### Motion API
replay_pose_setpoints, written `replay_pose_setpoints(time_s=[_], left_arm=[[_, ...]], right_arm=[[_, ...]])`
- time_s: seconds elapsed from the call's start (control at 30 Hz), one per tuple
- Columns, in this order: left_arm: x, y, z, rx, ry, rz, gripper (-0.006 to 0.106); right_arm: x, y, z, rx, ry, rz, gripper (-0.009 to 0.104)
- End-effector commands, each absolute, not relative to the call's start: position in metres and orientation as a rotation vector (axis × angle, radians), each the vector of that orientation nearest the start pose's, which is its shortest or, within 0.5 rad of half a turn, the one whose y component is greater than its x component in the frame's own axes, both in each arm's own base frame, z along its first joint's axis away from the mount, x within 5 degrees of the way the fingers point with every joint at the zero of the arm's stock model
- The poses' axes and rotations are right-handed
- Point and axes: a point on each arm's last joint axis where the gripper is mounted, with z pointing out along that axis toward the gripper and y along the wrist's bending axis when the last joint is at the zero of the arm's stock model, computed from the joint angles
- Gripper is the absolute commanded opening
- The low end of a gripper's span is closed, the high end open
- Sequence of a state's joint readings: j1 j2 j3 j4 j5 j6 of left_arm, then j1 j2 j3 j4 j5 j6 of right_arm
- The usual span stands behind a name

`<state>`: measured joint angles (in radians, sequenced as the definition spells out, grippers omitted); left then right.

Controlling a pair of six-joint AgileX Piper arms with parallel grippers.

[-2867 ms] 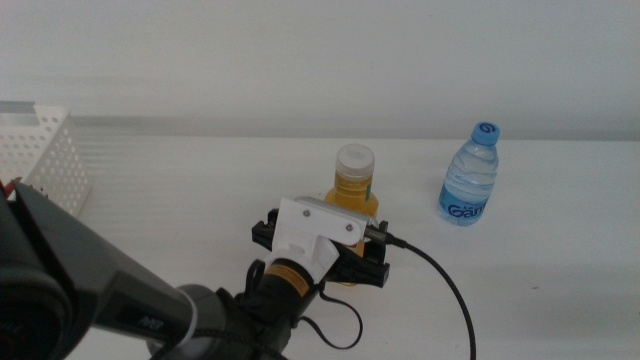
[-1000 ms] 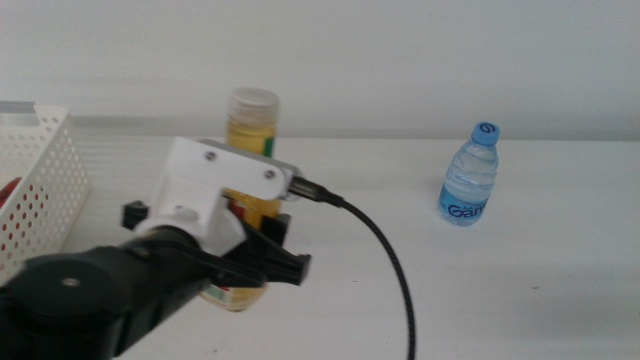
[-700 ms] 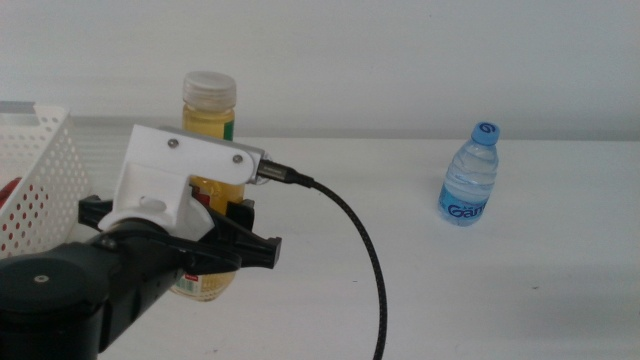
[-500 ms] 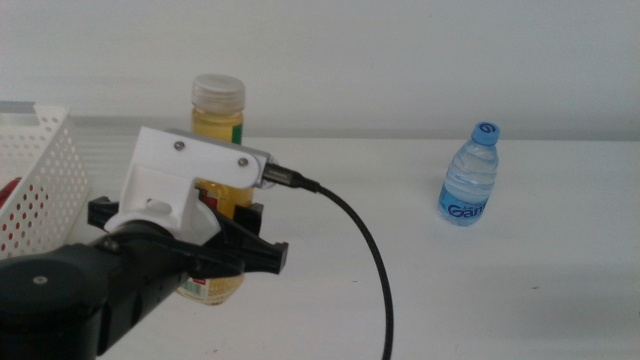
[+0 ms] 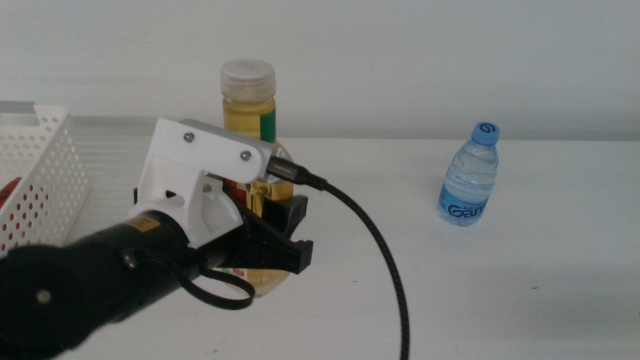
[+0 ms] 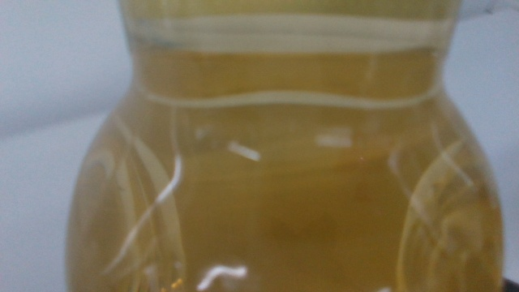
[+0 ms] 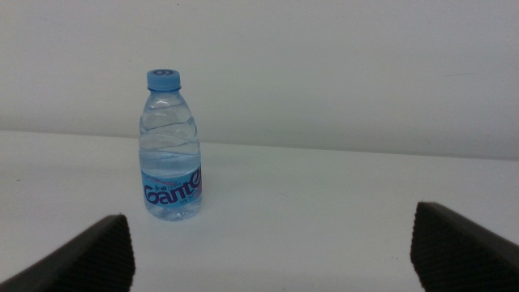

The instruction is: Use arms to grab the bottles and put them into the dustbin to the left of the table.

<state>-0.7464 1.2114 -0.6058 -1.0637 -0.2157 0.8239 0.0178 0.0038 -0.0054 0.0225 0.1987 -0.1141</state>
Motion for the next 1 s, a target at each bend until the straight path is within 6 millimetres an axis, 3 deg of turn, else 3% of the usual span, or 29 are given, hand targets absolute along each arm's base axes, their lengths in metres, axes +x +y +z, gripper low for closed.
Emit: replay_pose_setpoints(time_s=[0.0,0.17,0.33,0.53,0.7,0.87,0.97], left_arm=[[0.198,-0.15,0.269,0.412,1.987,-0.514,-0.002],[0.215,-0.125,0.275,0.363,2.14,-0.583,-0.002],[0.234,-0.087,0.297,0.439,2.304,-0.595,-0.002],[0.266,-0.017,0.324,0.359,2.493,-0.562,-0.002],[0.282,0.056,0.332,0.182,2.684,-0.373,-0.002],[0.294,0.112,0.332,0.047,2.725,-0.188,-0.002],[0.303,0.131,0.321,0.03,2.758,-0.08,-0.002]], right_arm=[[0.055,0.001,0.185,-0.101,1.672,-0.072,0.091],[0.055,0.001,0.185,-0.101,1.672,-0.072,0.091],[0.055,0.001,0.185,-0.101,1.672,-0.072,0.091],[0.055,0.001,0.185,-0.101,1.672,-0.072,0.091],[0.055,0.001,0.185,-0.101,1.672,-0.072,0.091],[0.055,0.001,0.185,-0.101,1.672,-0.072,0.091],[0.055,0.001,0.185,-0.101,1.672,-0.072,0.091]])
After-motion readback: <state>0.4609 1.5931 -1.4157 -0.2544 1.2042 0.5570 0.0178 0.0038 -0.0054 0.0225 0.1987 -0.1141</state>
